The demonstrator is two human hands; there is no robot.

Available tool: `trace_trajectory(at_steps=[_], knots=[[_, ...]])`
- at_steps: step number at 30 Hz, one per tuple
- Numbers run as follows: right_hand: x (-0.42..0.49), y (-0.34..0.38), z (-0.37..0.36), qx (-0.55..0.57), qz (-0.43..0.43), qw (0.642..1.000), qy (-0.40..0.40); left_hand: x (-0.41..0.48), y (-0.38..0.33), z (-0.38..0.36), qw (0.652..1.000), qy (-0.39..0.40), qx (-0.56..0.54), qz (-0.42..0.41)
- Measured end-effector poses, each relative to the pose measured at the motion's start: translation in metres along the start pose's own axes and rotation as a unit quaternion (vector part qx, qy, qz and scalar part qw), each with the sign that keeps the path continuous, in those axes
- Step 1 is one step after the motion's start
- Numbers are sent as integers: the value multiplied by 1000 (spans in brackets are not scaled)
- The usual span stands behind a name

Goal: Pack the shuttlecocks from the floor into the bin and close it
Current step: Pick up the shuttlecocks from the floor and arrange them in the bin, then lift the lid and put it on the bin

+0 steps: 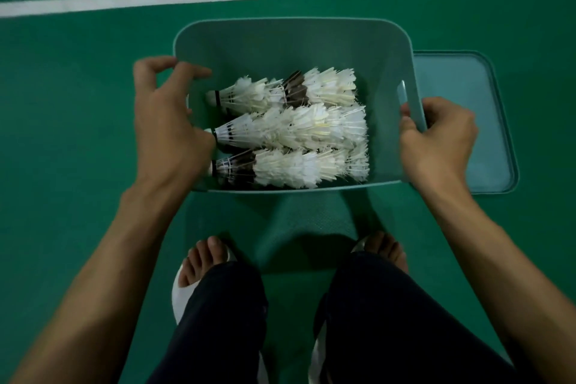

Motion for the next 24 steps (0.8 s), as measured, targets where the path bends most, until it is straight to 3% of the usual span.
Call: trace_trajectory(at_steps=[6, 8, 10, 12, 14, 16, 20, 24], knots=[[20, 3, -2, 40, -15, 999, 13, 23, 0, 4, 1000, 10, -13, -2], [22, -18, 3, 185, -77, 980, 3, 17, -5, 3, 1000, 16, -7, 10], [18, -58, 4, 307, -178, 934, -48, 3, -24, 0, 1000, -11, 14, 8], [16, -99, 4, 180, -215, 958, -59, -16, -60, -10, 997, -58, 7, -41], [11, -126, -9, -41, -196, 979, 37, -33, -100, -31, 990, -60, -22, -128], [4, -145, -24, -170, -160, 965, 119, -46, -132, -57, 977, -14, -26, -209], [3, -149, -23, -178, -134, 966, 127, -60, -159, -98, 954, 128, -137, -232], [-1, -139, -7, -177, -105, 974, 93, -61, -159, -107, 945, 171, -126, -249]])
Point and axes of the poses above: each hand's wrist, its own x-axis towards the middle knuckle, its own z-axis out of the back of the hand, y = z × x, the point moved 6 cm from there along x, towards the middle knuckle, and after that the axes turned 9 degrees about y, right-handed, at the moved point
